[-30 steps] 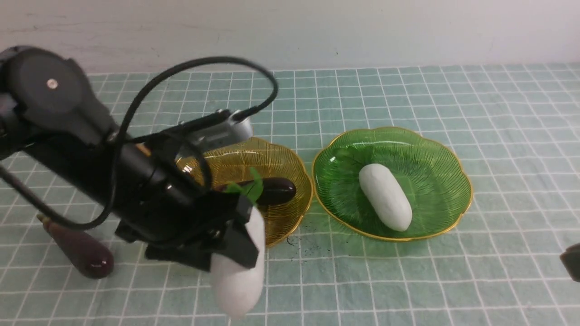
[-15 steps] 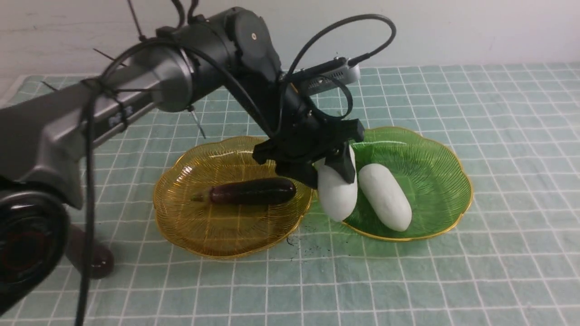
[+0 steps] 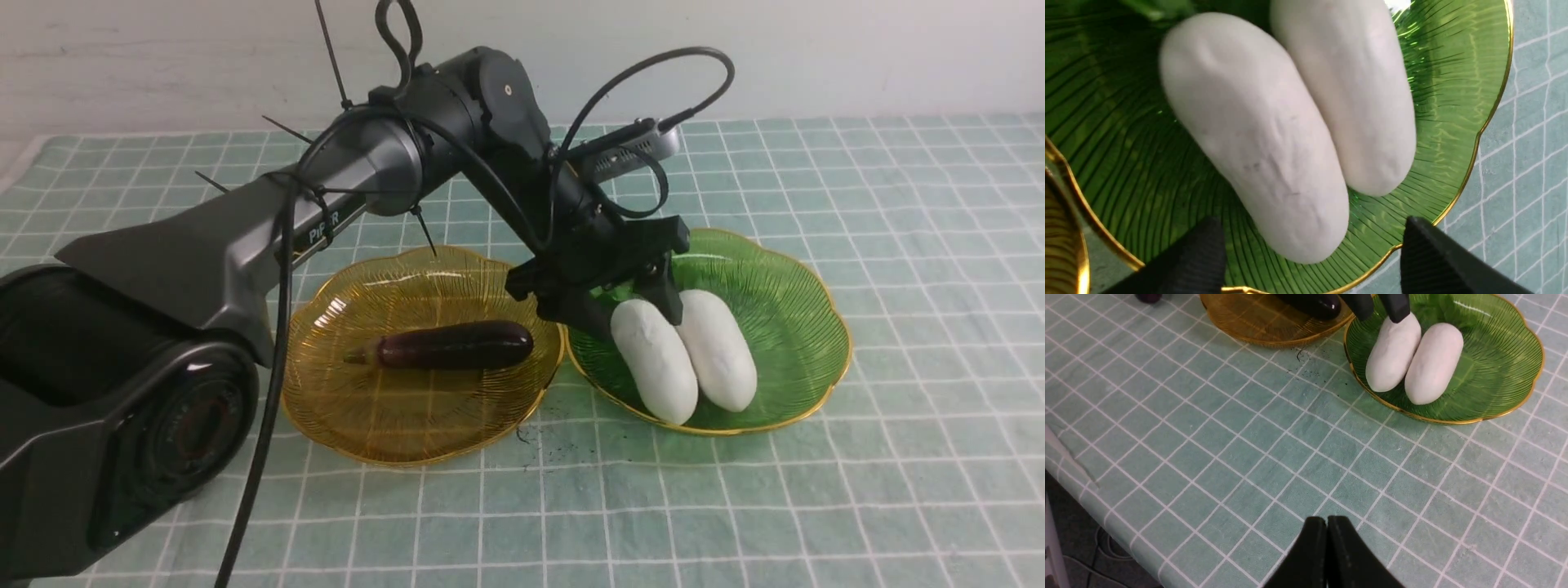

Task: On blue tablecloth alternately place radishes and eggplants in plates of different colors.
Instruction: 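Pick up the eggplant and place it in the yellow plate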

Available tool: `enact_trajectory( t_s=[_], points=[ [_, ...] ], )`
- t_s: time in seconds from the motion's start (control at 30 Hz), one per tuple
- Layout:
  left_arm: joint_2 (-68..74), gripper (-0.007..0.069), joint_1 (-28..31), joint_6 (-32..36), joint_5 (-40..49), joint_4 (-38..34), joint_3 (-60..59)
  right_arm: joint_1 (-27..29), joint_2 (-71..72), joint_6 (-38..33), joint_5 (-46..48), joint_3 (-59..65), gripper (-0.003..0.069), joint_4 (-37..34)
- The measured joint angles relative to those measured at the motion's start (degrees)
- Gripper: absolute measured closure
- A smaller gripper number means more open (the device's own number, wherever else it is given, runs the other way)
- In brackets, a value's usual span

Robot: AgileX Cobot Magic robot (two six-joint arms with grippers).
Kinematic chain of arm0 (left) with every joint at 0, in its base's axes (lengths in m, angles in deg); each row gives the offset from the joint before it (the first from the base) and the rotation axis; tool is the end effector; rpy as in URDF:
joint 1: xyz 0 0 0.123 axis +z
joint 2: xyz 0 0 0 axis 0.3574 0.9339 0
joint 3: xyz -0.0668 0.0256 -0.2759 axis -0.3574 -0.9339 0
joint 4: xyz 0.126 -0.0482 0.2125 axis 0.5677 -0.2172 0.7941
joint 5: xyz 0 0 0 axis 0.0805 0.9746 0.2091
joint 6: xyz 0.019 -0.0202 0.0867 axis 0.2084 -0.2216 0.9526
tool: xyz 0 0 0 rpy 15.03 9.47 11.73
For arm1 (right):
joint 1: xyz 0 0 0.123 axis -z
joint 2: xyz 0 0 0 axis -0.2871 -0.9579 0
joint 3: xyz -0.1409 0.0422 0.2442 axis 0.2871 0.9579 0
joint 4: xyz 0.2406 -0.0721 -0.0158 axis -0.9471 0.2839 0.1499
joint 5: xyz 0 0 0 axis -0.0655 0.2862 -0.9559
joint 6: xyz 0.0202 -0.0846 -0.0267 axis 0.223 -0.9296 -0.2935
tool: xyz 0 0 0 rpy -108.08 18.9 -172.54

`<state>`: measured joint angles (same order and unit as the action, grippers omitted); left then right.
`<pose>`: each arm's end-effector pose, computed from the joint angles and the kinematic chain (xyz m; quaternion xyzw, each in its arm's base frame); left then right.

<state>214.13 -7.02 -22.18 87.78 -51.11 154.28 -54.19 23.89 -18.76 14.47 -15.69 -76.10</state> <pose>0.4168 -0.2694 0.2262 0.0892 0.9510 -0.2898 0.0600 0.0290 0.0239 0.3733 -0.2883 0.8677 0.1404 0.3798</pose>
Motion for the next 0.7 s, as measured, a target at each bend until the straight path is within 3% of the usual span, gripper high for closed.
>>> enact_trajectory(
  t_s=[0.1, 0.17, 0.2, 0.23, 0.37, 0.57, 0.7],
  points=[
    [0.0, 0.0152, 0.6, 0.0, 0.8, 0.0, 1.0, 0.0, 0.0, 0.0, 0.0, 0.0, 0.0674, 0.9],
    [0.0, 0.0233, 2.0, 0.0, 3.3, 0.0, 3.2, 0.0, 0.0, 0.0, 0.0, 0.0, 0.0674, 1.3],
    [0.0, 0.0277, 2.8, 0.0, 4.0, 0.0, 4.1, 0.0, 0.0, 0.0, 0.0, 0.0, 0.0674, 1.5],
    [-0.1, 0.0392, 4.5, 0.3, 4.9, 0.1, 6.9, 0.0, 0.0, 0.0, 0.0, 0.0, 0.0674, 2.1],
    [-3.0, 0.0580, 8.3, 1.1, 5.2, 1.2, 8.4, 0.0, 0.1, 0.0, 0.0, 0.0, 0.0674, 3.4],
    [-12.6, 0.0630, 10.5, 3.0, 5.3, 8.4, 4.4, 0.0, 0.1, 0.0, 0.0, 0.0, 0.0674, 3.9],
    [-23.9, 0.0632, 10.6, 6.1, 5.6, 21.2, -6.2, 0.0, 0.1, 0.0, 0.0, 0.0, 0.0674, 4.0]
  ],
)
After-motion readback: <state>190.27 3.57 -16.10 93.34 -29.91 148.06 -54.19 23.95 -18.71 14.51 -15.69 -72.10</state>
